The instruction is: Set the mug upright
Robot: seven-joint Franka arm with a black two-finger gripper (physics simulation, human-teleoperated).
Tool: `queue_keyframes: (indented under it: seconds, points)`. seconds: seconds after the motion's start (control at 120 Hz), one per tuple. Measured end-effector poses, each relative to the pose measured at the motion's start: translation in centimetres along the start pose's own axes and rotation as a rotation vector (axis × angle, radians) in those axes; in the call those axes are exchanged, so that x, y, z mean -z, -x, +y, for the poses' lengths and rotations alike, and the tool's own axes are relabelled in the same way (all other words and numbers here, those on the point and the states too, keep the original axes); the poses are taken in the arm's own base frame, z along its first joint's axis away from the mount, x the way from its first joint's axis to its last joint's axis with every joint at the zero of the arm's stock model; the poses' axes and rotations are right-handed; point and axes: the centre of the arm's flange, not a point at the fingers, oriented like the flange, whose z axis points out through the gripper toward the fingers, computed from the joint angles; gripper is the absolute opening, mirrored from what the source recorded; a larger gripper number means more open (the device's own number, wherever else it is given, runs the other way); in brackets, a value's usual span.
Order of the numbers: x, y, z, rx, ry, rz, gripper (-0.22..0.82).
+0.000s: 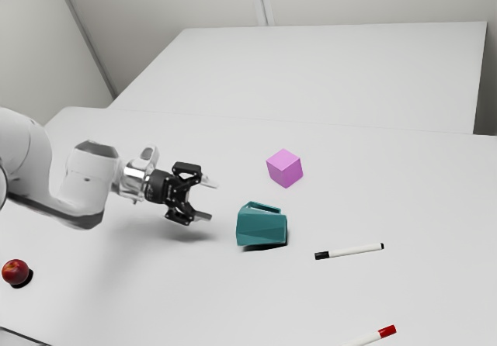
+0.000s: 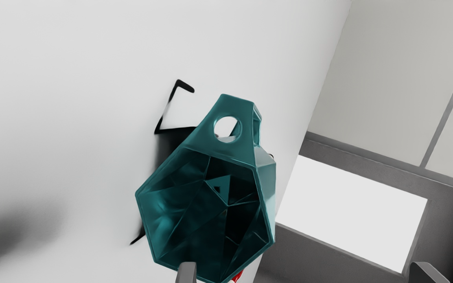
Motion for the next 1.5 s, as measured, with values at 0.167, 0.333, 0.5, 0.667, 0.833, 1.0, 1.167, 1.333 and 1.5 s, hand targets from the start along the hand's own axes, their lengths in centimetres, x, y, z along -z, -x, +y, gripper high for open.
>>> queue_keyframes:
  seconds: [0.167,0.333,0.5,0.667,0.833,1.0,1.167,1.333,1.5]
  points:
    - [-1.5,0.4,-0.2,-0.073,0.076,0.037,0.59]
    - [-4.3,1.5,-1.7,-0.106,0.104,0.031,0.59]
    - [-6.1,1.6,-2.0,-0.156,0.116,0.031,0.59]
    - [-8.3,1.9,-2.0,-0.191,0.138,0.028,0.59]
    - [-9.8,1.9,-2.0,-0.213,0.157,0.040,0.52]
    - [-9.6,1.7,-2.0,-0.239,0.154,0.067,0.11]
    - [-9.5,1.6,-2.0,-0.258,0.149,0.077,-0.07]
    - [-9.5,1.6,-2.0,-0.272,0.144,0.082,-0.13]
    - [-7.3,-0.6,2.7,-0.425,0.077,0.081,-0.15]
